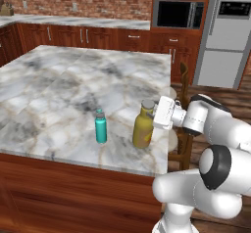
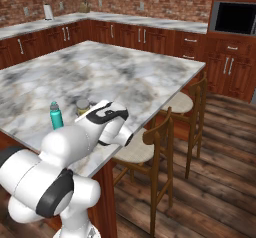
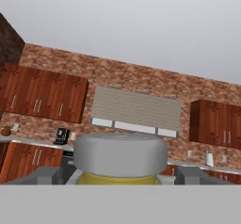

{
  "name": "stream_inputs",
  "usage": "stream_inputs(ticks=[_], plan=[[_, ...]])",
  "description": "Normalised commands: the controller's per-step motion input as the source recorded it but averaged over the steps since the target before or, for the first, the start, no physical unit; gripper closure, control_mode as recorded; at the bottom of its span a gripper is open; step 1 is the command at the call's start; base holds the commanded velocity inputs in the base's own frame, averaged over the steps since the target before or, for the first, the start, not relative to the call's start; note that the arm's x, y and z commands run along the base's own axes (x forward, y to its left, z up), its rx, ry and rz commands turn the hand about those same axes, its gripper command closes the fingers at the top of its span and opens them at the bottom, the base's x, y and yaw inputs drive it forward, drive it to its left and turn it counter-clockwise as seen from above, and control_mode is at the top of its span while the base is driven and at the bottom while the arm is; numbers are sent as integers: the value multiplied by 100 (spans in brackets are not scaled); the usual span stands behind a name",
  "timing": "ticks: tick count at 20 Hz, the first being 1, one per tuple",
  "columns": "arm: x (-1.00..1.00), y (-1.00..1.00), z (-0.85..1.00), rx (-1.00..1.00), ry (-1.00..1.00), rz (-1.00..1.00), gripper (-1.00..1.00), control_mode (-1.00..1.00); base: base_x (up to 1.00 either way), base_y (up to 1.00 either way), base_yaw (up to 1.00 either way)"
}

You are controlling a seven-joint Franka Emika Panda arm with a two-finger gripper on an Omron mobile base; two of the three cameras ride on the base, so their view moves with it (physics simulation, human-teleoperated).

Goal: Move the drinks to the dining counter.

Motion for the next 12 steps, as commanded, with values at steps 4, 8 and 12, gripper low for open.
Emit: stream_inputs(ticks=[4,8,12], plan=[[7,0,-30,0,0,0,100,-100,0,0,0],[16,0,-35,0,2,0,100,-100,0,0,0],[20,0,-34,0,4,0,100,-100,0,0,0]])
